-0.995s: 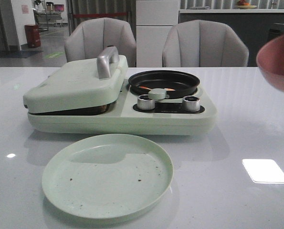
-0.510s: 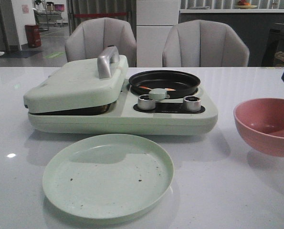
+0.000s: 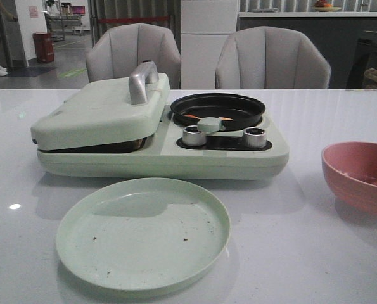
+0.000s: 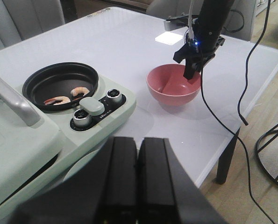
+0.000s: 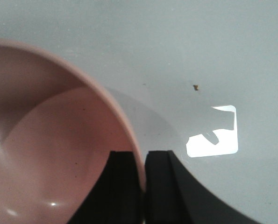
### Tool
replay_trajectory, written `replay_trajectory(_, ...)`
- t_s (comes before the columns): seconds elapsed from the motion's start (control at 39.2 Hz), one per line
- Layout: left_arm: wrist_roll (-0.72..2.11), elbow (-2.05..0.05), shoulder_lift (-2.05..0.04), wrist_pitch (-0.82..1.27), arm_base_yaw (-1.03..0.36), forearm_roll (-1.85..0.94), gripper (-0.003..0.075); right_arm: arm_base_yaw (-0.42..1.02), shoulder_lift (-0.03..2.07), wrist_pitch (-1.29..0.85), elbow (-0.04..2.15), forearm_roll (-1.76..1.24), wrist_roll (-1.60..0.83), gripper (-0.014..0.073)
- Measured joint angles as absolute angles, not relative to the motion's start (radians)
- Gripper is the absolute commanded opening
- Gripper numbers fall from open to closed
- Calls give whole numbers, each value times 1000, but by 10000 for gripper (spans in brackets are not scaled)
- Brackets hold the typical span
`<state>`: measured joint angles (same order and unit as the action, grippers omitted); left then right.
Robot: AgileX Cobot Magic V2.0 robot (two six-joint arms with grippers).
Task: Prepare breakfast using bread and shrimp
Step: 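Carry the empty bowl back and set it on the table, then open the right gripper and withdraw it from the bowl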
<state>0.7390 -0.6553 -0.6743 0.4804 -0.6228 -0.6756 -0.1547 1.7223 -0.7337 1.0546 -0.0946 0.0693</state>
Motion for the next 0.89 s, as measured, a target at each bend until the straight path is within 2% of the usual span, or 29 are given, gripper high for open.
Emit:
replay_trajectory(0.18, 739, -655, -674, 480, -623, -676, 99, -156, 1722, -740, 1055, -74, 69, 467)
replay_trajectory(0.28, 739, -655, -674, 480, -623, -676, 99, -156, 1722, -740, 1055, -64, 69, 538)
replay_trajectory(0.41, 739, -655, -674, 480, -623, -676, 99, -156, 1681, -758, 1059, -64, 69, 544)
replay_trajectory(0.64, 739, -655, -674, 480, -623, -676, 99, -152, 1471, -794, 1079, -59, 67, 544)
replay_trajectory(0.89, 739, -655, -674, 480, -623, -676, 99, -44, 1219, -835, 1079, -55, 40, 544)
